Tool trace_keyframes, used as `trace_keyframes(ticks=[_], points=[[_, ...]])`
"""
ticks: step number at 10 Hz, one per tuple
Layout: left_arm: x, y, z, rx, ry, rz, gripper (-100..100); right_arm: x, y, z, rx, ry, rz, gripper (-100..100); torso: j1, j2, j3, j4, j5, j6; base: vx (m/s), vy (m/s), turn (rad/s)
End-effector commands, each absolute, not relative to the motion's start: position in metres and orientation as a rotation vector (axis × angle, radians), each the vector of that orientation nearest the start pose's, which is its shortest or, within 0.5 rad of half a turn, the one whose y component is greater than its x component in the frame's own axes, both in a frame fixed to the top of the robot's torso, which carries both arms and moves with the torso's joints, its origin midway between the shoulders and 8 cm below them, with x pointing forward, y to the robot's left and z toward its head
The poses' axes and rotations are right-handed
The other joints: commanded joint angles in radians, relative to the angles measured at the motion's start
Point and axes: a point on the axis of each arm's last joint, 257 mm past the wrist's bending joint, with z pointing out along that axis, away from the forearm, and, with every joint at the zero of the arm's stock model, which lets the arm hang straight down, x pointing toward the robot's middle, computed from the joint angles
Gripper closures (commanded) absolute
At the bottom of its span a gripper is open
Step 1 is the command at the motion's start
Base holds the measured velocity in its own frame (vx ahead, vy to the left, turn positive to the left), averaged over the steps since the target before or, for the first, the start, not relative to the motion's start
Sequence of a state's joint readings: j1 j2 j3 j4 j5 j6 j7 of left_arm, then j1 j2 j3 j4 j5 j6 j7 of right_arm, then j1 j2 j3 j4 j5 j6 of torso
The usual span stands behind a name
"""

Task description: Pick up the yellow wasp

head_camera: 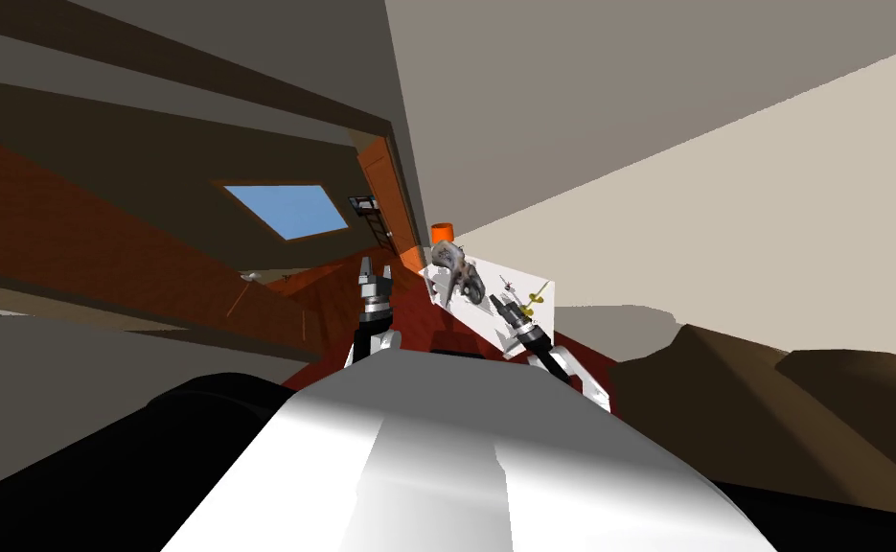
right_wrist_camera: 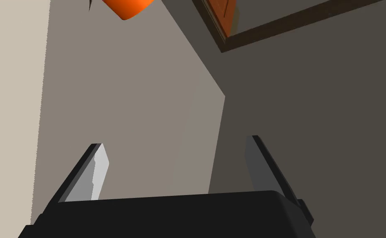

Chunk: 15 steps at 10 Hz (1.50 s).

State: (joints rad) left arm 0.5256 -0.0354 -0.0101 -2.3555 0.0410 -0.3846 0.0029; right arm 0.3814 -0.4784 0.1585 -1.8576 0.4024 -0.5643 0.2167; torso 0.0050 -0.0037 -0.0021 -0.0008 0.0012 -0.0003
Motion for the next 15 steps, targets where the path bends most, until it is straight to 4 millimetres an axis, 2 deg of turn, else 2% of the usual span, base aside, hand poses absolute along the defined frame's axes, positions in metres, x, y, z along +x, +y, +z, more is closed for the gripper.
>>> trace_keyframes(ticks=[1,3,4,7,8,9,10,11,12,13,15], points=[[0.345,0.287,0.028,-0.761,0.598,-1.318,0,0.387,-0.19,-0.195,-0.033,1.464,0.872,-100,0.0,0.0,0.0,0.0,0.0,0.0,0.046,0.051,0.067],[0.345,0.287,0.028,-0.761,0.598,-1.318,0,0.385,-0.199,-0.239,-0.144,1.575,0.787,-100,-0.002,0.001,0.001,0.0,0.0,0.0,0.046,0.051,0.167],[0.345,0.287,0.028,-0.761,0.598,-1.318,0,0.384,-0.204,-0.247,-0.14,1.594,0.778,-100,-0.001,0.001,0.0,0.0,0.0,0.0,0.046,0.04,0.078],[0.345,0.287,0.028,-0.761,0.598,-1.318,0,0.378,-0.221,-0.289,-0.264,1.7,0.678,-100,-0.003,0.003,0.001,0.0,0.0,0.001,0.024,0.034,0.117],[0.345,0.287,0.028,-0.761,0.598,-1.318,0,0.377,-0.228,-0.299,-0.252,1.722,0.668,-100,-0.003,0.003,0.002,0.001,0.0,0.001,0.019,0.023,0.07],[0.345,0.287,0.028,-0.761,0.598,-1.318,0,0.372,-0.24,-0.319,-0.316,1.774,0.613,-100,-0.003,0.003,0.002,0.001,-0.001,0.001,0.023,0.023,0.125],[0.345,0.287,0.028,-0.761,0.598,-1.318,0,0.371,-0.243,-0.324,-0.311,1.785,0.608,-100,-0.003,0.003,0.002,0.001,-0.001,0.001,0.019,0.019,0.085],[0.345,0.287,0.028,-0.761,0.598,-1.318,0,0.366,-0.256,-0.343,-0.377,1.832,0.552,-100,-0.003,0.003,0.002,0.001,-0.001,0.001,0.016,0.028,0.135],[0.345,0.287,0.028,-0.761,0.598,-1.318,0,0.364,-0.261,-0.349,-0.37,1.847,0.544,-100,-0.003,0.003,0.002,0.001,0.0,0.001,0.015,0.022,0.091],[0.345,0.287,0.028,-0.761,0.598,-1.318,0,0.359,-0.274,-0.364,-0.44,1.887,0.489,-100,-0.003,0.003,0.002,0.001,-0.001,0.001,0.016,0.024,0.161],[0.345,0.287,0.028,-0.761,0.598,-1.318,0,0.356,-0.281,-0.372,-0.431,1.907,0.478,-100,-0.003,0.004,0.002,0.001,-0.001,0.001,0.011,0.011,0.021]])
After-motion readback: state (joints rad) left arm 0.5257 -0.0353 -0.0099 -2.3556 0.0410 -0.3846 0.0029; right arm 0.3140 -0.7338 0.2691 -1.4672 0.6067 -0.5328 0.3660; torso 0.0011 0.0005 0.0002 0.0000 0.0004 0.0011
